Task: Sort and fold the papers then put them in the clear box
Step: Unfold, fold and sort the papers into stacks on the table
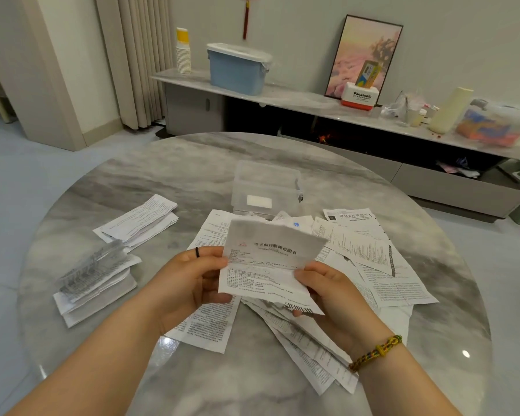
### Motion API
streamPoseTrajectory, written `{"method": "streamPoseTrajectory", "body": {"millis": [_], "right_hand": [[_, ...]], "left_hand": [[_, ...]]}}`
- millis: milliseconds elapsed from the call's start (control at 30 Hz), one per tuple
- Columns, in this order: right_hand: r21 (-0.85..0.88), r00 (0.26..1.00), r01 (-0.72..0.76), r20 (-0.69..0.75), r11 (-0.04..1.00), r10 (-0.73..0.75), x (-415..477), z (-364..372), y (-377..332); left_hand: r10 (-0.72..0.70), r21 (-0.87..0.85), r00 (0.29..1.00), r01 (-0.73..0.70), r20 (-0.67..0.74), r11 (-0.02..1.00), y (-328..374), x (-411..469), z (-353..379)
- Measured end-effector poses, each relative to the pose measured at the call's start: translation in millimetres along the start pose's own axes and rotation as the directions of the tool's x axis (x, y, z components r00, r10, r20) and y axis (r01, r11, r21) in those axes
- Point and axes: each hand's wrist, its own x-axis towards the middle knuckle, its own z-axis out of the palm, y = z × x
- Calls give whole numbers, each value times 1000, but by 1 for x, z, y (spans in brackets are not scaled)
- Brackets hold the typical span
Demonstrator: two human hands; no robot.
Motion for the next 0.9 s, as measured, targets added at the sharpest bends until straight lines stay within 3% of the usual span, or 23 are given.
{"method": "streamPoseTrajectory", "body": {"millis": [200,400,600,767,900], "right_hand": [[-31,999,37,-26,999,-38,-3,-1,-3],[-104,997,43,-58,994,-50,-2,0,-2],[-63,1000,-19,-16,998,18,0,0,-3],[-247,996,-34,70,968,53,-2,-1,3],[-298,999,-26,33,954,38,-2,0,3]], "left_hand": [[28,39,999,-29,17,999,1,-2,1],[107,250,994,-98,-25,963,-7,3,3],[258,436,960,-188,-107,880,-11,4,5],[311,467,941,-218,-131,857,-11,4,9],[336,524,926,-204,-170,827,-13,7,6]]}}
